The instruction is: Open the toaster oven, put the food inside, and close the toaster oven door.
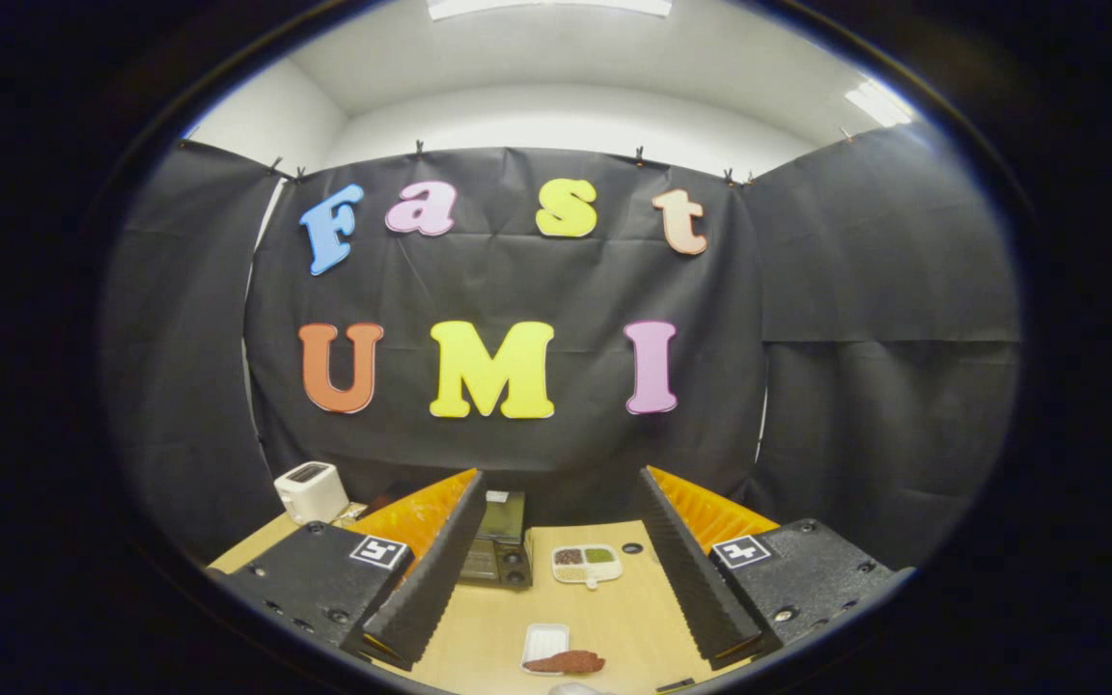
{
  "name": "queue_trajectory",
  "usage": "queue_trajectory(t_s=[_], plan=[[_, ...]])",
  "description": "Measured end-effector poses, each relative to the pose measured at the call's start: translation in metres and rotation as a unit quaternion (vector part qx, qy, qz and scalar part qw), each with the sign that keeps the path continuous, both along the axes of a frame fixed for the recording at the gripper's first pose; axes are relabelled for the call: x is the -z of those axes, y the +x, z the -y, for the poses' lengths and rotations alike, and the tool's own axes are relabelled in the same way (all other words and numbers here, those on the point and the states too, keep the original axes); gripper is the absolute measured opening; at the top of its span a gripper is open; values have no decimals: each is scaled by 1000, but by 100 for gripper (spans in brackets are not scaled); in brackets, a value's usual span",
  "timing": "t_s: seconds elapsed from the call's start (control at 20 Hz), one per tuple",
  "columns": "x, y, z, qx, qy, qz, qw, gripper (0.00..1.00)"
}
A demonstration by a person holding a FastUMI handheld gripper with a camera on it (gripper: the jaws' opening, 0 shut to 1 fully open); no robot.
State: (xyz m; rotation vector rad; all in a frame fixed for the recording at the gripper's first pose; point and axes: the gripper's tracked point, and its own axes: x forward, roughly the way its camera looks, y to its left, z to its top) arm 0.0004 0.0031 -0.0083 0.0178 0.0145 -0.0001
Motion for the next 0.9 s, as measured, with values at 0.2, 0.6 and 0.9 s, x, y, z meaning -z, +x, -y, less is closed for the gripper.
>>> queue_trajectory(t_s=[0.2,0.6,0.9], plan=[[6,12,-14,-6,1,-4,1000,100],[53,78,-96,-41,-22,-17,999,100],[120,158,-175,-68,-13,-38,997,100]])
